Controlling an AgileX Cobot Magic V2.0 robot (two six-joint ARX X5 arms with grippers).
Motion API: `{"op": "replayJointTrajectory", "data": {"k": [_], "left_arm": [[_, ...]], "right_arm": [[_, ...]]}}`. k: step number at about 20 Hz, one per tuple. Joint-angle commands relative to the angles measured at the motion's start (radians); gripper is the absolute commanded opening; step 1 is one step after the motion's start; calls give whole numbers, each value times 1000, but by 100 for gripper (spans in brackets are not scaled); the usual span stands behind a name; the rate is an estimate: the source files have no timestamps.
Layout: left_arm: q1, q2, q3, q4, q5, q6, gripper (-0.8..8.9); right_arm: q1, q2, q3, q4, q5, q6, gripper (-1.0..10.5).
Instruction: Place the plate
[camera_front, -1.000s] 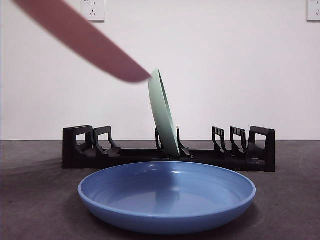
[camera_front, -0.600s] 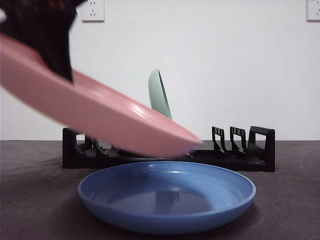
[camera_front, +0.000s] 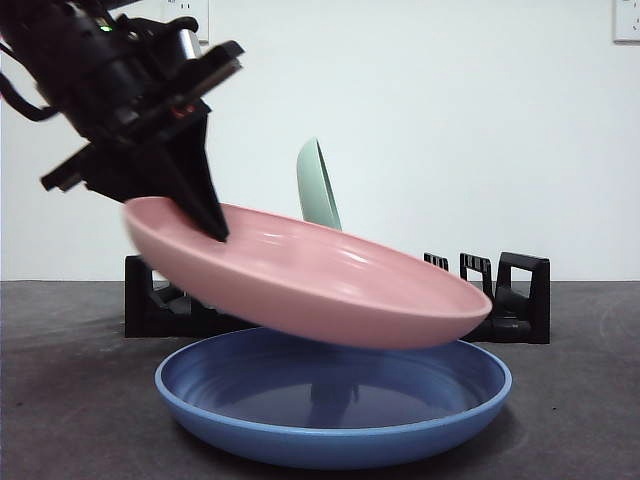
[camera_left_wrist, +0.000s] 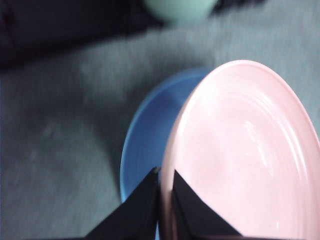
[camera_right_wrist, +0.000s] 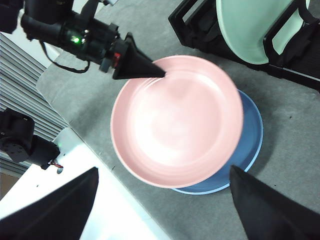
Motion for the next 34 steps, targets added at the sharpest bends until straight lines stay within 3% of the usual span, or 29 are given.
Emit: {"op": "replayJointTrajectory", "data": {"k": [1,18,20,24,27,34], "left_arm": [[-6,56,11,32,10,-58,14],[-8,209,11,91,10,-63,26],[-8,209,11,92,10,-77,80],[-8,209,11,109,27,-89,321],[-8,208,14,108,106,-90,449],[-7,95,16,21,119,-85,476]], "right_arm": [[2,6,7,7,1,6,420],[2,6,7,8,1,6,420],[2,6,7,7,1,7,420],[2,6,7,7,1,8,420],[2,6,7,7,1,8,420],[2,6,7,8,2,8,420]]}}
